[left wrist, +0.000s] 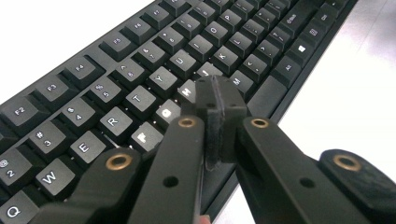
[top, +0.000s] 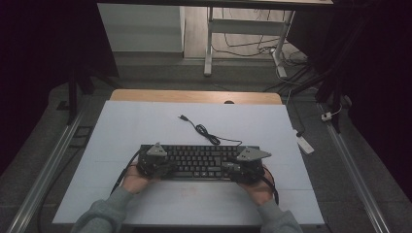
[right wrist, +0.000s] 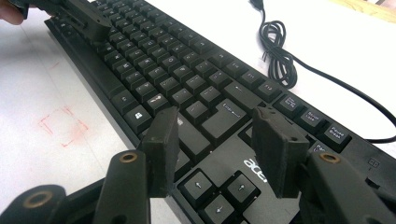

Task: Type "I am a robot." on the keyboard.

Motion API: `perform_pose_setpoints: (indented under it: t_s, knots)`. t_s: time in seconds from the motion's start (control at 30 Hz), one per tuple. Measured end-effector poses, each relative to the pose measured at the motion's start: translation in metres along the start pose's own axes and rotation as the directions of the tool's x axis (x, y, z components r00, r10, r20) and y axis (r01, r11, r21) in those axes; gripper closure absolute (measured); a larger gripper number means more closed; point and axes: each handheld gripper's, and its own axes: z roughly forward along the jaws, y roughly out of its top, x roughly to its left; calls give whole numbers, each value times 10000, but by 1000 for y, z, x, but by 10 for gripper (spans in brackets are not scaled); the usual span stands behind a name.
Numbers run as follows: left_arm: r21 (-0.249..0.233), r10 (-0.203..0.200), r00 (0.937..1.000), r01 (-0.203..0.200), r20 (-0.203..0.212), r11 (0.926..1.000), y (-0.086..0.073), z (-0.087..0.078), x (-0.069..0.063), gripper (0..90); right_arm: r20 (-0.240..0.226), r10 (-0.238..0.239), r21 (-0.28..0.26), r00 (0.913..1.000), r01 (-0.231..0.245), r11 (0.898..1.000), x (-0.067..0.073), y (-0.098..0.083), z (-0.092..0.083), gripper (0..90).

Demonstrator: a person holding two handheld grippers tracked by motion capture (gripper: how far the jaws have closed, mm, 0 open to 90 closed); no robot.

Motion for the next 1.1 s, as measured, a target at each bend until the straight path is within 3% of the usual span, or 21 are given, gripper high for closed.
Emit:
perform_pose_setpoints:
  t_s: [1.1]
  knots:
    - [356,104,9999,-101,-99,9993,-2,11,-2,891,51,-7,43,10000,6,10000,0,0,0,514]
